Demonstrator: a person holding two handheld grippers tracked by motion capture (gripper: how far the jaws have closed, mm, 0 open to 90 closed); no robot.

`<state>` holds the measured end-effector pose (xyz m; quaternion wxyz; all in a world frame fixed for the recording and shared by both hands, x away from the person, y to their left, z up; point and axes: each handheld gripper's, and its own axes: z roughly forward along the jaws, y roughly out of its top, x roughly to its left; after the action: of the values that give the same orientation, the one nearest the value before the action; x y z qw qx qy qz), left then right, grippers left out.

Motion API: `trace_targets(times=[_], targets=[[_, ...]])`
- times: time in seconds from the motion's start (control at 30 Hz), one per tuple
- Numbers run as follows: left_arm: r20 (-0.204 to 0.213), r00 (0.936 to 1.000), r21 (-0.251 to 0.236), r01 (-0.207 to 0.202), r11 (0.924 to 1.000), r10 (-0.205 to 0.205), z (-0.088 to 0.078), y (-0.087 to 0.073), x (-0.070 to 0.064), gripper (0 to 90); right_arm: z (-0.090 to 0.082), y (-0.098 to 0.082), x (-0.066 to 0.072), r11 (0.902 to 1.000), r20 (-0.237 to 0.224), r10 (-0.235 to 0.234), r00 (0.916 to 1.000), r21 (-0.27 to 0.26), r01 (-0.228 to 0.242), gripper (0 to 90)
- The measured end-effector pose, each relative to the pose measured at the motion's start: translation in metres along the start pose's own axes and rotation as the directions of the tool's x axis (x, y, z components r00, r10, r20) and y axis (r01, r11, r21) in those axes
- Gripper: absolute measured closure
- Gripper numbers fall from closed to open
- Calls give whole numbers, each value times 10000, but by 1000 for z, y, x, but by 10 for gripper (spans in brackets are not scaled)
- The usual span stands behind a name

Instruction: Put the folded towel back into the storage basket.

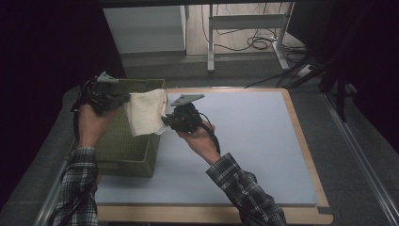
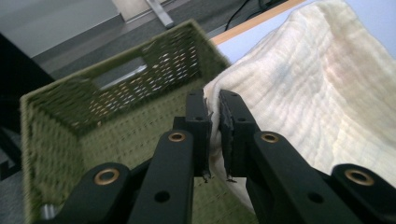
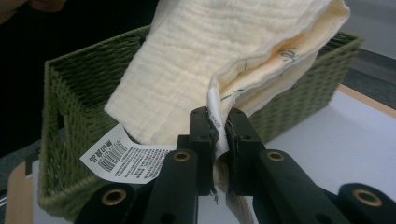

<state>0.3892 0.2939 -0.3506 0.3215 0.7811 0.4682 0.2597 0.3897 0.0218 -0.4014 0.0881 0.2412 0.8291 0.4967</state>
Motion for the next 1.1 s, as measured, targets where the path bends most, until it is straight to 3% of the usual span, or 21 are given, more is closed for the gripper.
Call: trace_targets(times=[0.3, 0.63, 1.1], targets=[[-163, 9994, 222, 300, 9993, -296, -4, -25, 18, 828, 33, -1, 23, 9994, -404, -138, 9991, 312, 151, 823], [-260, 9983, 569, 539, 9969, -525, -6, -52, 33, 828, 57, -4, 48, 9973, -772, -202, 9968, 686, 255, 821], [-26, 9973, 942, 730, 9929, -731, 4, -86, 39, 826, 78, -15, 73, 9877, -950, -326, 9949, 1494, 466, 819]])
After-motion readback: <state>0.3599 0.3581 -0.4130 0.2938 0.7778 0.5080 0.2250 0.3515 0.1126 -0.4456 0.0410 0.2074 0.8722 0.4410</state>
